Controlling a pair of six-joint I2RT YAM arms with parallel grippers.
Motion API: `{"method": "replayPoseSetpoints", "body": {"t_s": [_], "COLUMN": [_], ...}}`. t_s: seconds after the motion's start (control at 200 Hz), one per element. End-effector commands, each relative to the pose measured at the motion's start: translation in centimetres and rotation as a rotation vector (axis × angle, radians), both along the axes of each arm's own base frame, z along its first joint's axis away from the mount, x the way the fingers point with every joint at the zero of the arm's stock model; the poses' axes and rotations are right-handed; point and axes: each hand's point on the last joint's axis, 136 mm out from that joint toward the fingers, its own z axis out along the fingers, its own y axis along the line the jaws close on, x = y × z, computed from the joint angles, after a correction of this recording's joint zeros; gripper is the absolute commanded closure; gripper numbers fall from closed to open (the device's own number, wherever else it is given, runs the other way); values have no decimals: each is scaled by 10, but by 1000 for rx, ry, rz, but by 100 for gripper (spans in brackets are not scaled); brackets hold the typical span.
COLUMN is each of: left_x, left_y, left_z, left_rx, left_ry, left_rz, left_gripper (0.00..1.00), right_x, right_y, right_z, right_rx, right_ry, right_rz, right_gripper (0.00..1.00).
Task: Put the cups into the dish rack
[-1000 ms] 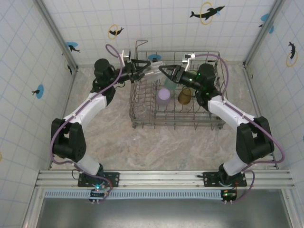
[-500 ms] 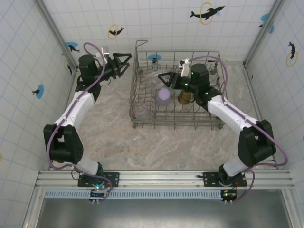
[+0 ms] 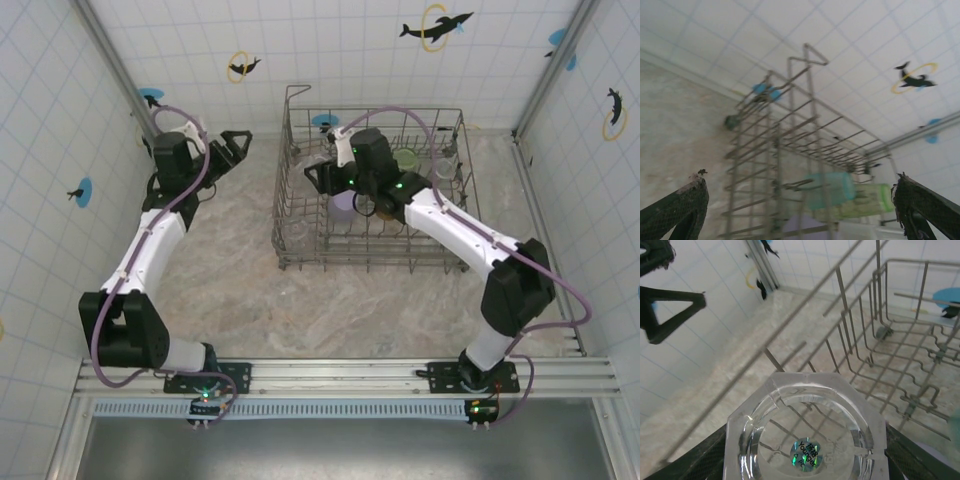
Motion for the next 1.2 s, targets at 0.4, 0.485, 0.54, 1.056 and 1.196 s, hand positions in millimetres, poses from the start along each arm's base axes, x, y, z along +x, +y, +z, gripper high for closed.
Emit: {"method": "replayPoseSetpoints", "body": {"t_s": [0.4, 0.485, 0.54, 1.056, 1.196], "left_x": [-18, -17, -17, -16, -18], "left_y": [61, 63, 65, 61, 60], "left_z": [-88, -88, -88, -102, -100], "left_rx": [345, 363, 369, 356, 349], "left_ry": [137, 140, 143, 183, 181], "left_rz": [225, 229, 234, 212, 208], "left_gripper": [3, 3, 3, 3, 3], "right_x": [30, 31, 31, 35, 35], "right_y": [31, 35, 36, 52, 54], "right_z": [-28, -36, -40, -67, -68], "right_rx": [-272, -293, -302, -315, -306], "right_ry": [-19, -17, -13, 20, 25], "right_rz": [-71, -68, -70, -58, -55], "right_gripper": [59, 59, 59, 59, 58]}}
